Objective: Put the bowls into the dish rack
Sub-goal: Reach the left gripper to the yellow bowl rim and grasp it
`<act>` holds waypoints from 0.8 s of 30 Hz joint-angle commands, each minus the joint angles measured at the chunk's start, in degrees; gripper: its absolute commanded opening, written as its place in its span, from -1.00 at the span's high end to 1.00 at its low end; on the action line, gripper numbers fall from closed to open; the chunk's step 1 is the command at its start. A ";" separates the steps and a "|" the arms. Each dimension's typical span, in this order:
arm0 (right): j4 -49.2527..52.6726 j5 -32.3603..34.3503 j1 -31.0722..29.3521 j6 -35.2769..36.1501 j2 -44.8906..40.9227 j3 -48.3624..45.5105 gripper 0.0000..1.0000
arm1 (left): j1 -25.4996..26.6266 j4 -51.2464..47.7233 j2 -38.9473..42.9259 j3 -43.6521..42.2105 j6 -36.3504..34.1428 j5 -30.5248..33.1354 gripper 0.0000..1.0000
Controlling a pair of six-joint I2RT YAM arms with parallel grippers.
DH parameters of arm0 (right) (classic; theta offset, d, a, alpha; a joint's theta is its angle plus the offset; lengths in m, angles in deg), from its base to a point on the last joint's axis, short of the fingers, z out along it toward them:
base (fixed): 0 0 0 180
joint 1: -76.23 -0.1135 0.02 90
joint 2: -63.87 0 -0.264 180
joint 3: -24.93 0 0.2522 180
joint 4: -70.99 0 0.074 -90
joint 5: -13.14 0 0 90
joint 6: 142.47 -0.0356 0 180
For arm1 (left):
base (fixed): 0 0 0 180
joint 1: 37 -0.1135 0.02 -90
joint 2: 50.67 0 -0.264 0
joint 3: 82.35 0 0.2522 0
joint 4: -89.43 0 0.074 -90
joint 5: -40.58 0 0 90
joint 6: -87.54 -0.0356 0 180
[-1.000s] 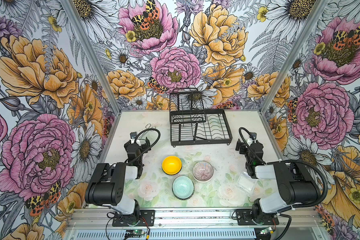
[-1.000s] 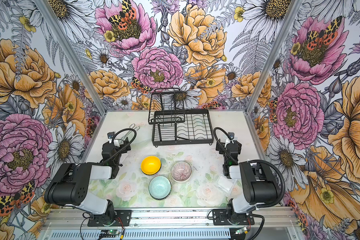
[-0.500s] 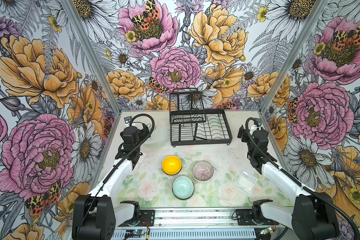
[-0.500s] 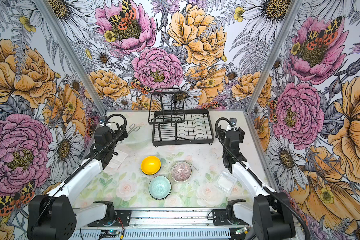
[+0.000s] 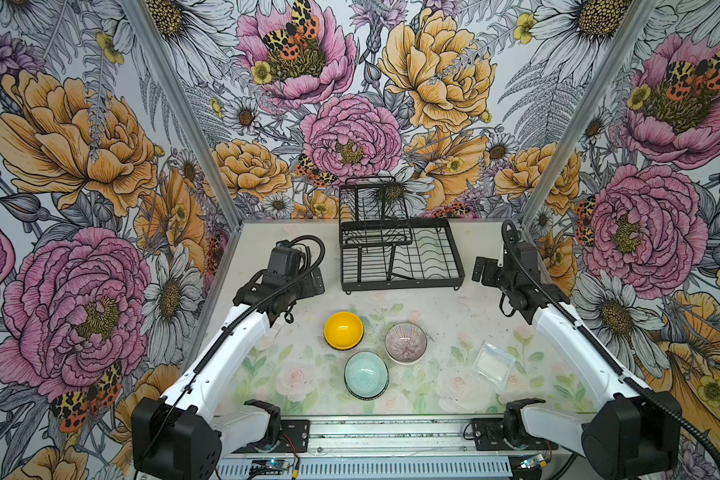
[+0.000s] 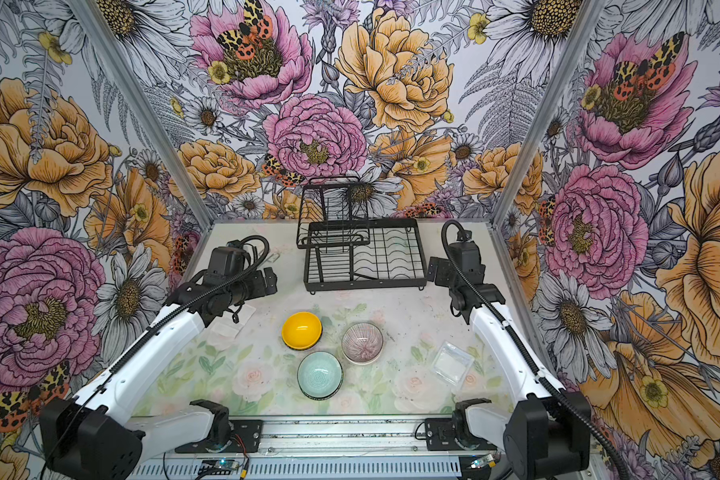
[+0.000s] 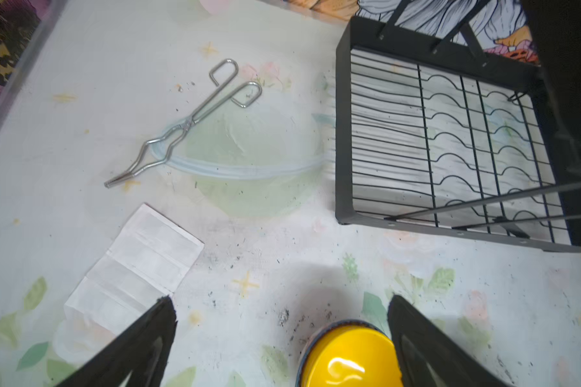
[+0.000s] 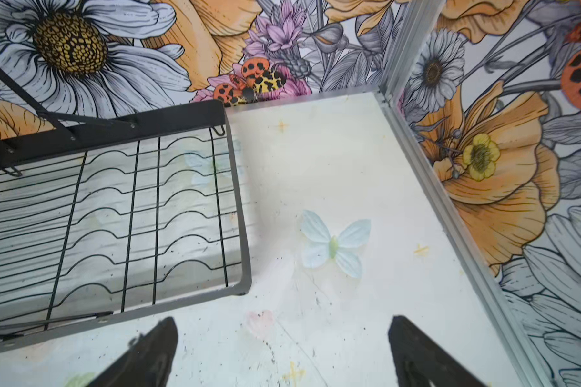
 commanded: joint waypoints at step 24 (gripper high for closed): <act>10.77 -6.34 0.26 -5.23 4.41 1.90 -0.99 | 4.67 -6.12 -5.05 -8.93 4.81 -17.14 0.05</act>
